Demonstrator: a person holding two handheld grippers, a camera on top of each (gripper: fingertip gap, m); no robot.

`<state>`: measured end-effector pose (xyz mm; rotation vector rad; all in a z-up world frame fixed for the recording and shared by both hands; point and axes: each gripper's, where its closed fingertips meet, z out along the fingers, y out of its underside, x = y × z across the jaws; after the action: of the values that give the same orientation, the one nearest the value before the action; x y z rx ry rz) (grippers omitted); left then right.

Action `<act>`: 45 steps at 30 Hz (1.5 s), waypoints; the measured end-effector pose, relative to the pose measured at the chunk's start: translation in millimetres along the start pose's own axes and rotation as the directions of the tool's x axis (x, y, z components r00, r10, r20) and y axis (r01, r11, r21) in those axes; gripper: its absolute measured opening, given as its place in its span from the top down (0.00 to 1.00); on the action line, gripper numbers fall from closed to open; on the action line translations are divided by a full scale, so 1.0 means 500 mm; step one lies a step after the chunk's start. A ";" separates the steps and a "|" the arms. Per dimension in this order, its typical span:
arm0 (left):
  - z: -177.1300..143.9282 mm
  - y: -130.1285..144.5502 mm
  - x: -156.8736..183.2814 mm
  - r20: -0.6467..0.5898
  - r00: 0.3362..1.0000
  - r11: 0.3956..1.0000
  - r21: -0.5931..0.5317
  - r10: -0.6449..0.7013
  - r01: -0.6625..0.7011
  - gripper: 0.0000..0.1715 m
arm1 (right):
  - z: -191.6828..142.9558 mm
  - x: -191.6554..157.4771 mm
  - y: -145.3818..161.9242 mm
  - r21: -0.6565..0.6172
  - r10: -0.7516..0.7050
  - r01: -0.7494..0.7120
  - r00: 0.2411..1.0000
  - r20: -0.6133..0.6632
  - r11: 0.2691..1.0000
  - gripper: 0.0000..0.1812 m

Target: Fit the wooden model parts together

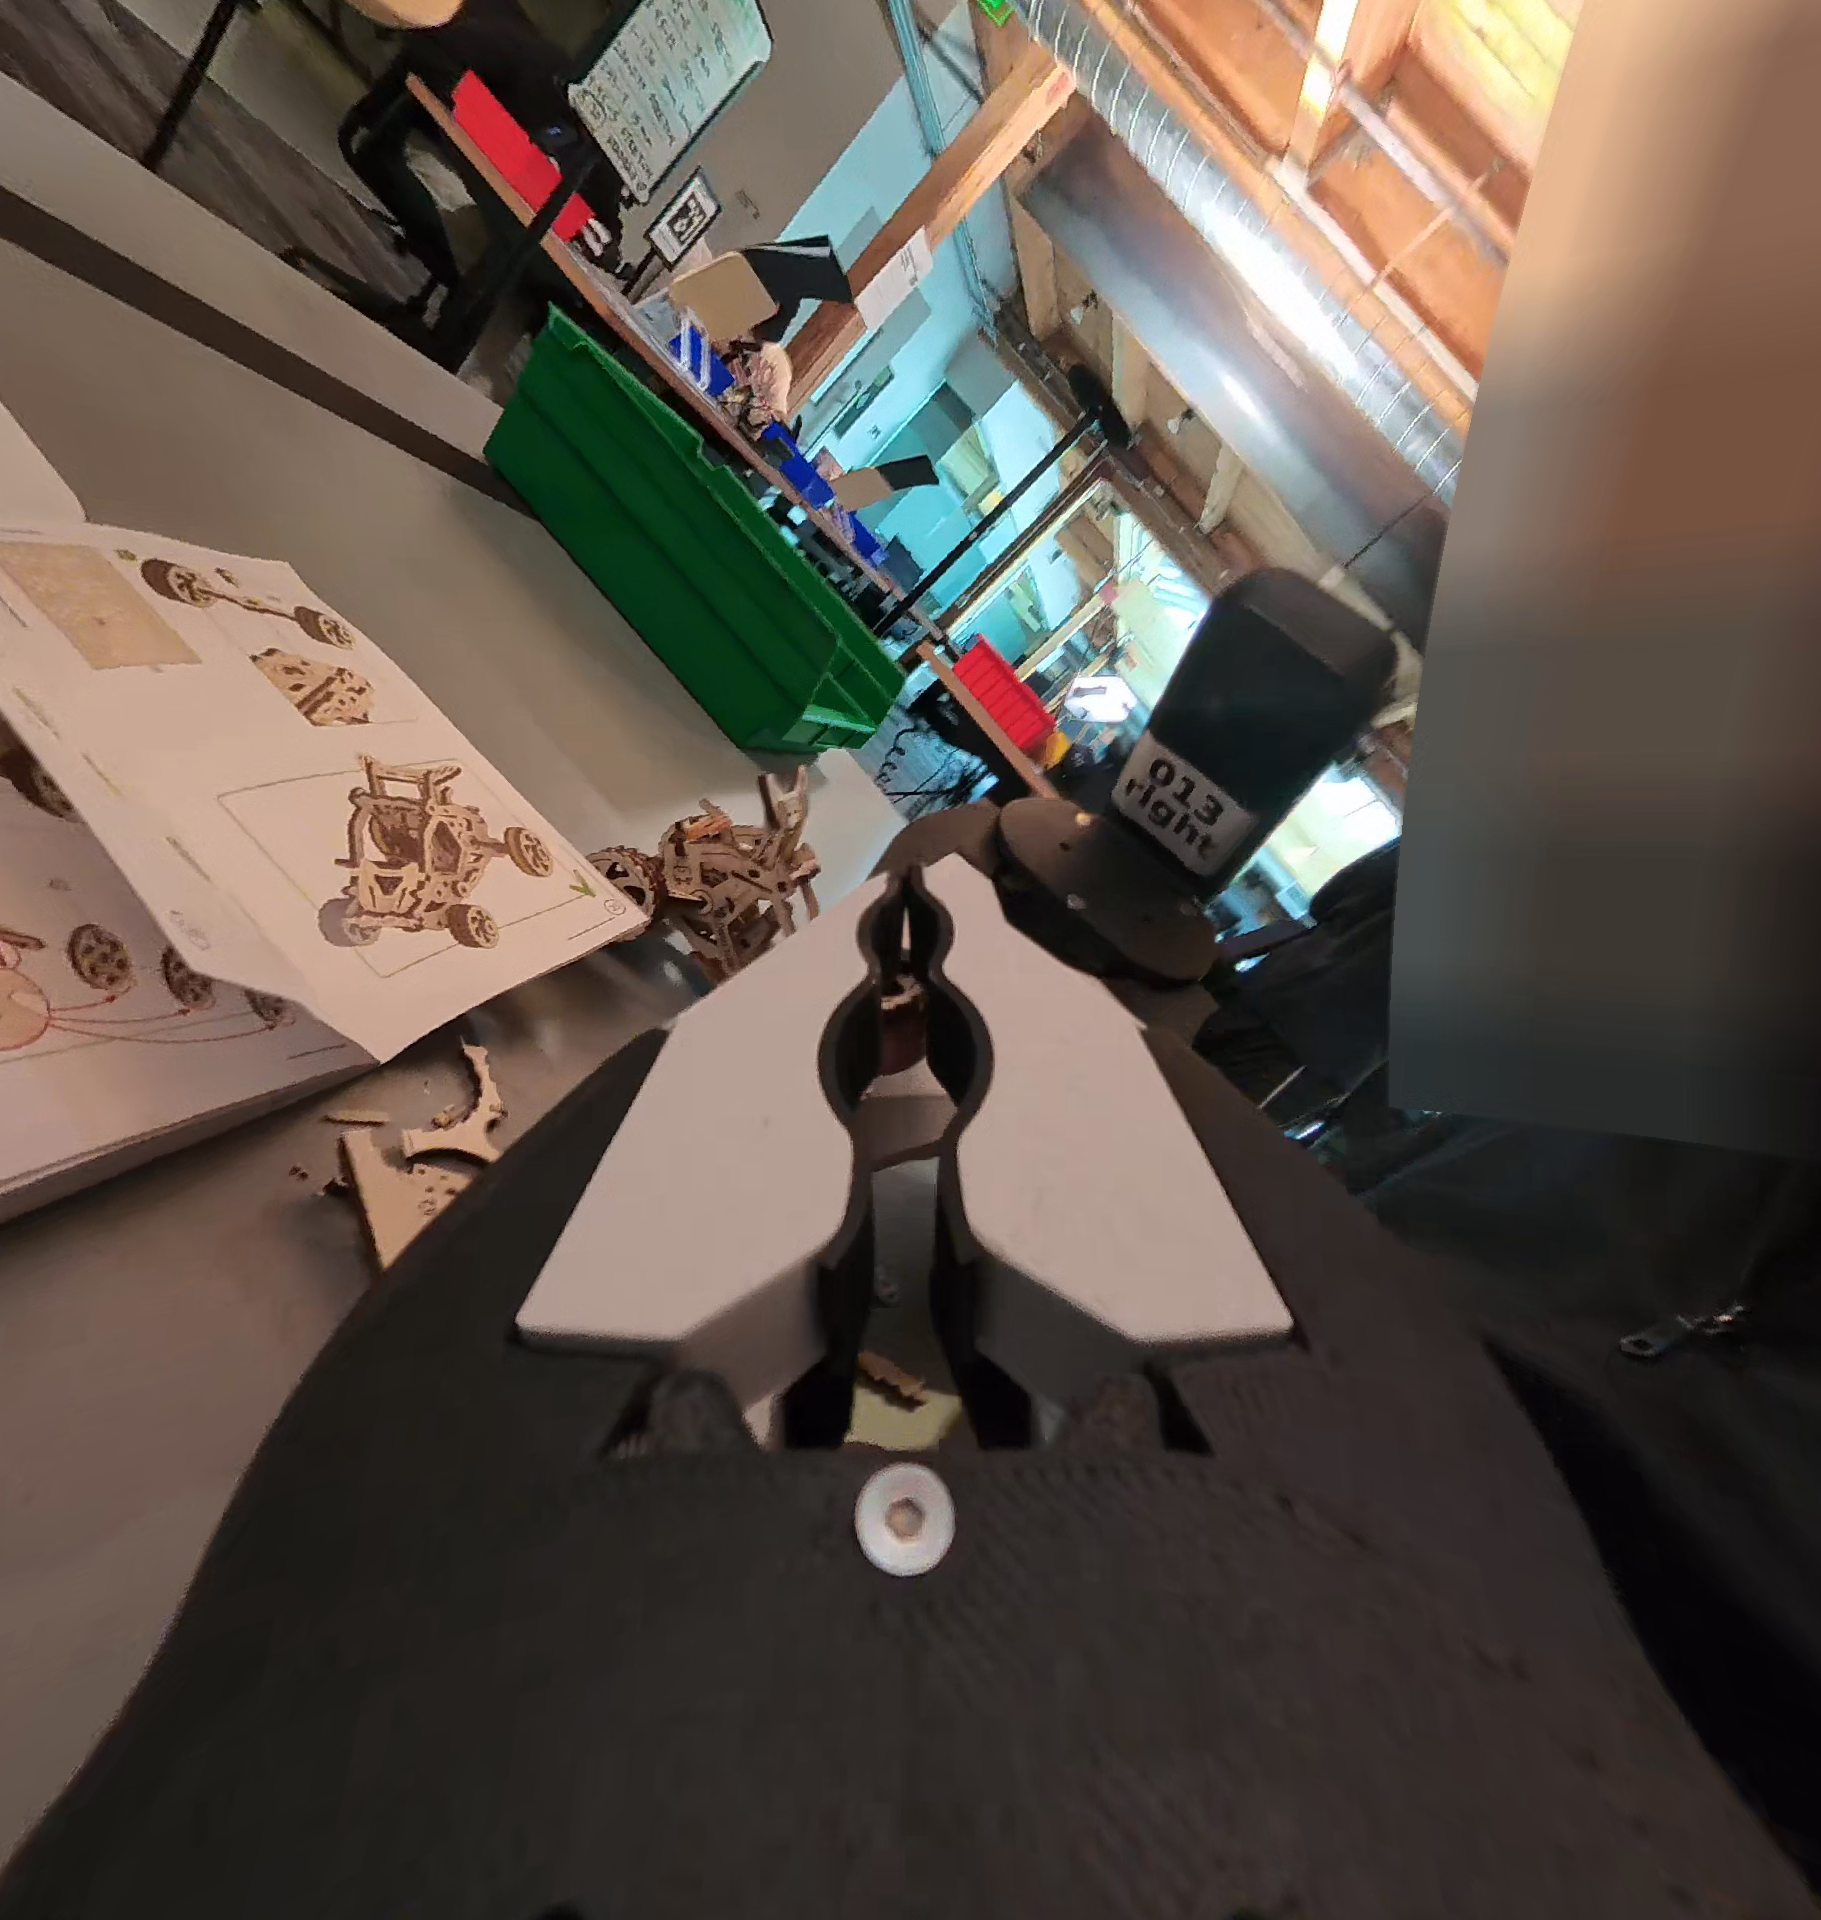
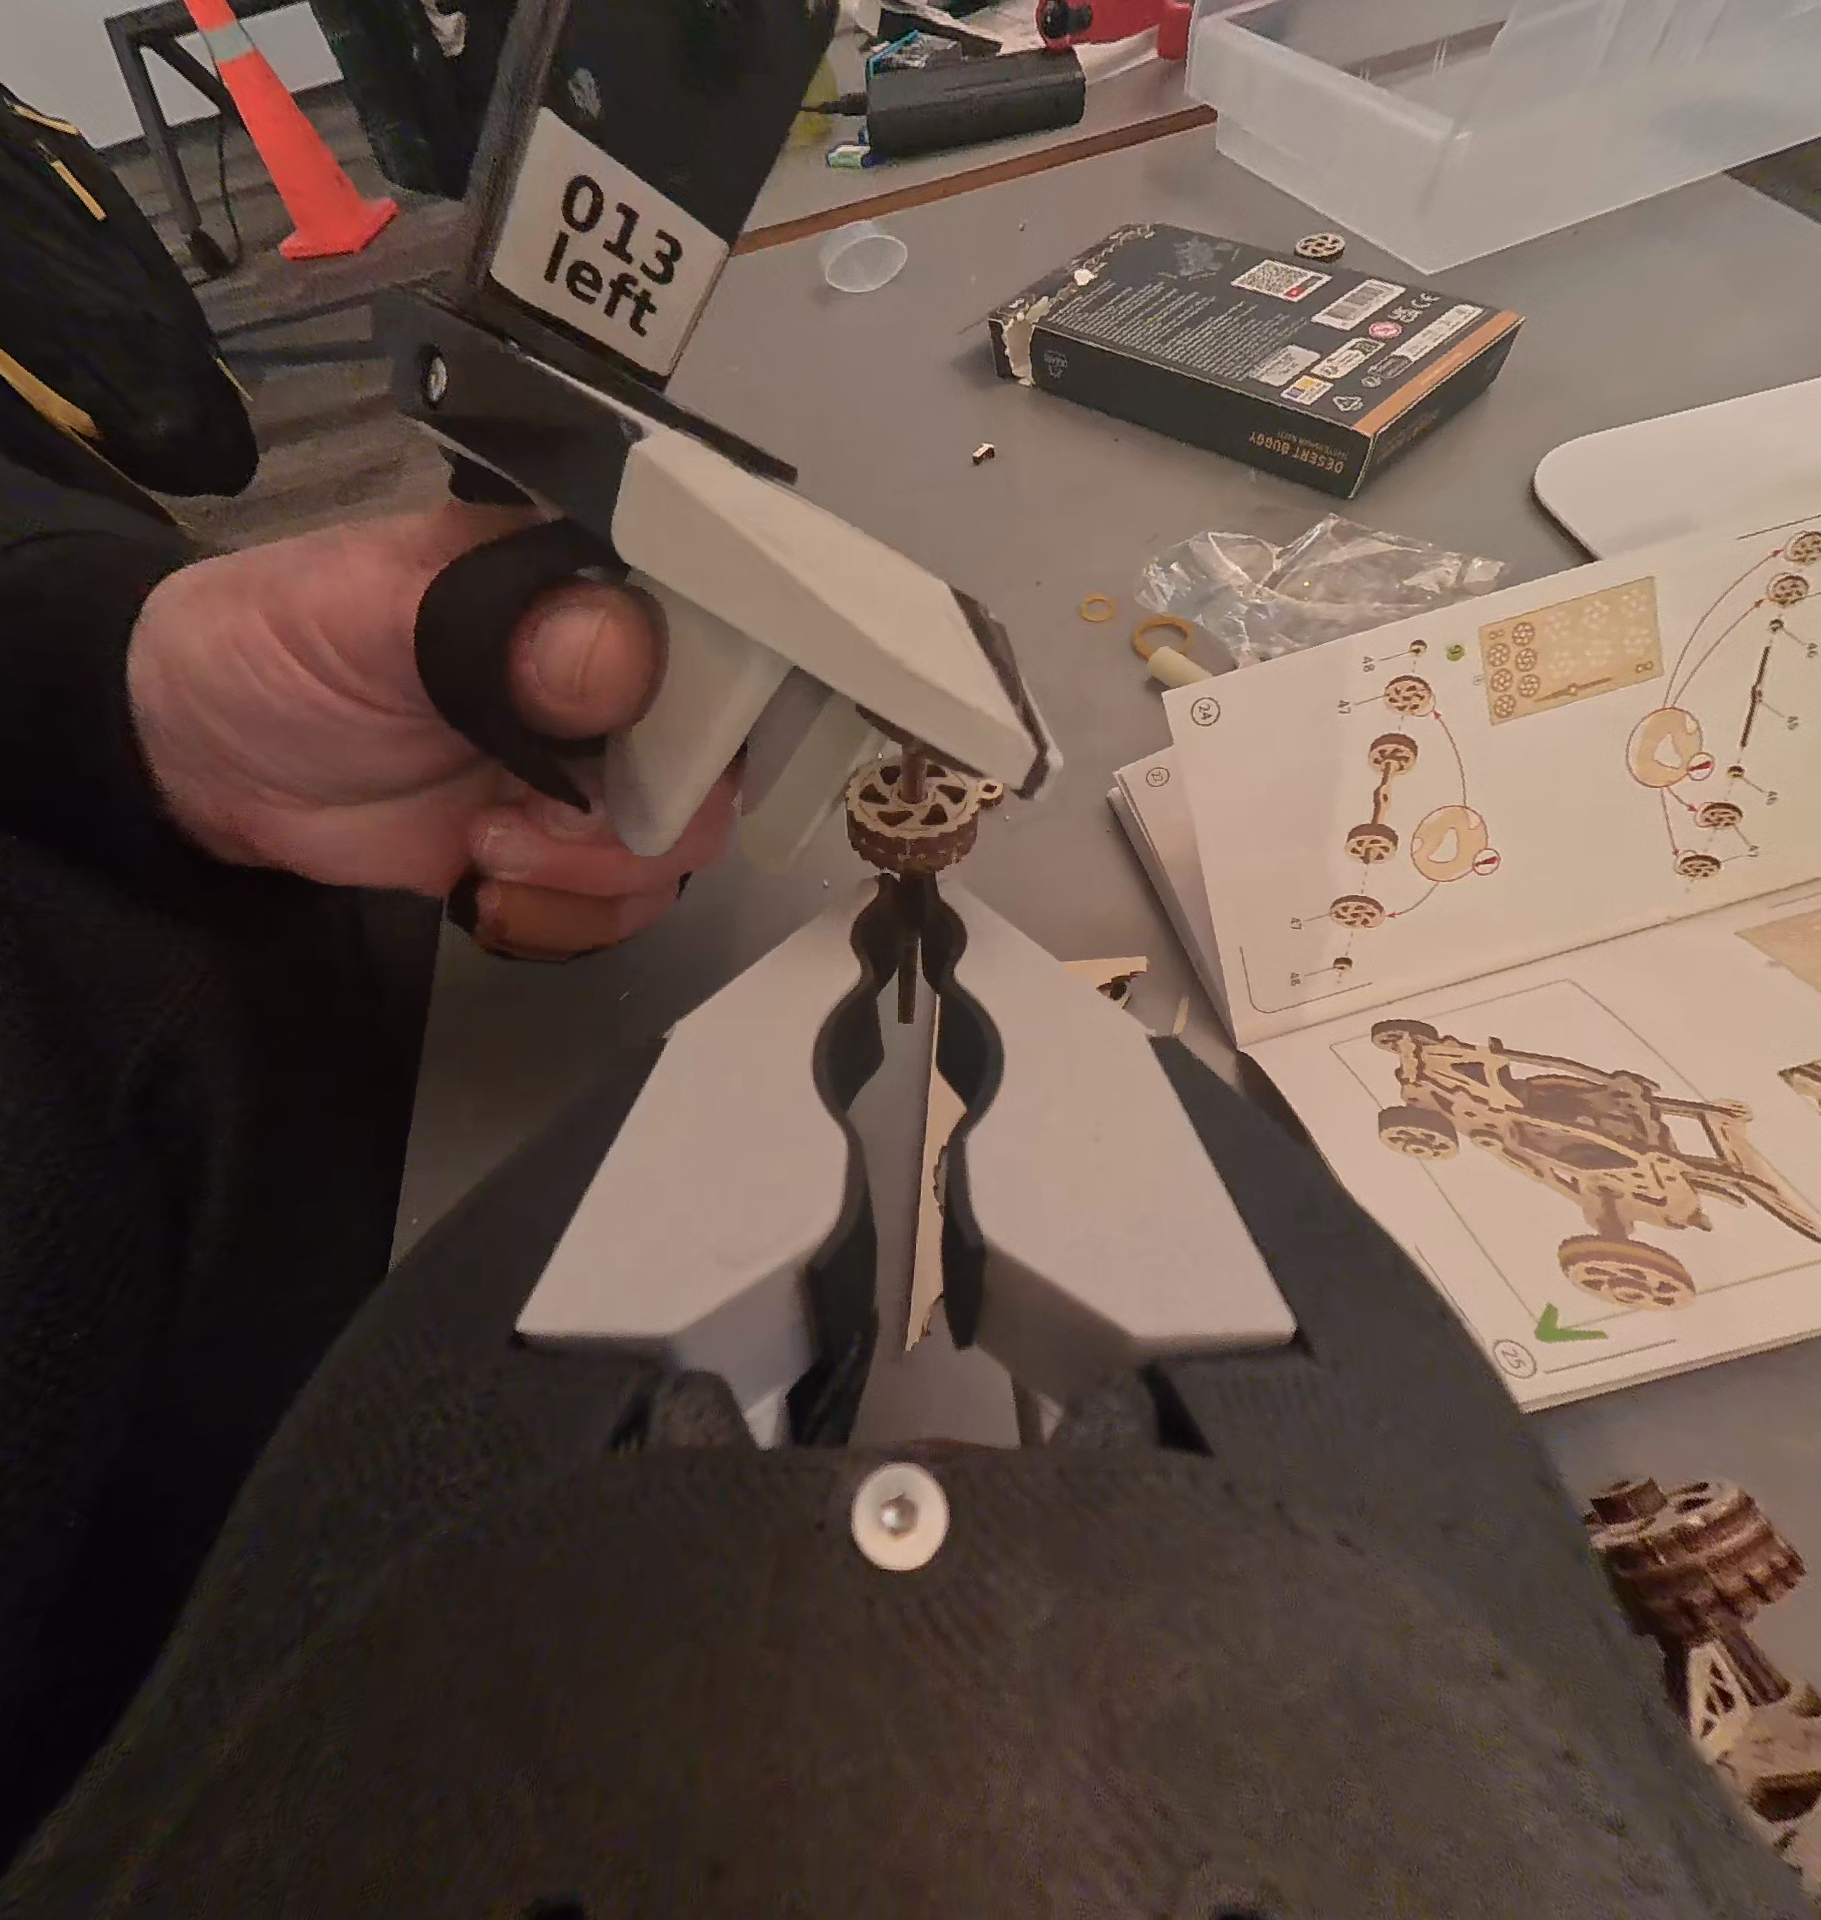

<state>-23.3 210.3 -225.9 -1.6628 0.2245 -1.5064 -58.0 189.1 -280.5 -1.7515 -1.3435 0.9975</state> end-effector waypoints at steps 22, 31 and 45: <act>-0.009 0.052 0.034 0.032 0.848 0.825 -0.257 0.528 -0.504 1.00 | -0.007 -0.008 -0.011 0.108 -0.047 0.048 0.999 -0.014 0.993 1.00; -0.036 0.030 0.022 0.115 0.673 0.668 -0.326 0.731 -0.669 0.87 | -0.007 -0.015 -0.012 0.137 0.020 -0.029 0.998 0.065 0.990 0.99; -0.046 0.028 0.005 0.140 0.476 0.485 -0.439 0.868 -0.756 0.90 | -0.009 -0.019 -0.015 0.142 0.018 -0.029 0.997 0.078 0.989 0.99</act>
<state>-37.2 189.4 -236.0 -1.6325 0.9862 -0.4064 -58.9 181.2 -270.7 -1.6393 -1.2676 1.1554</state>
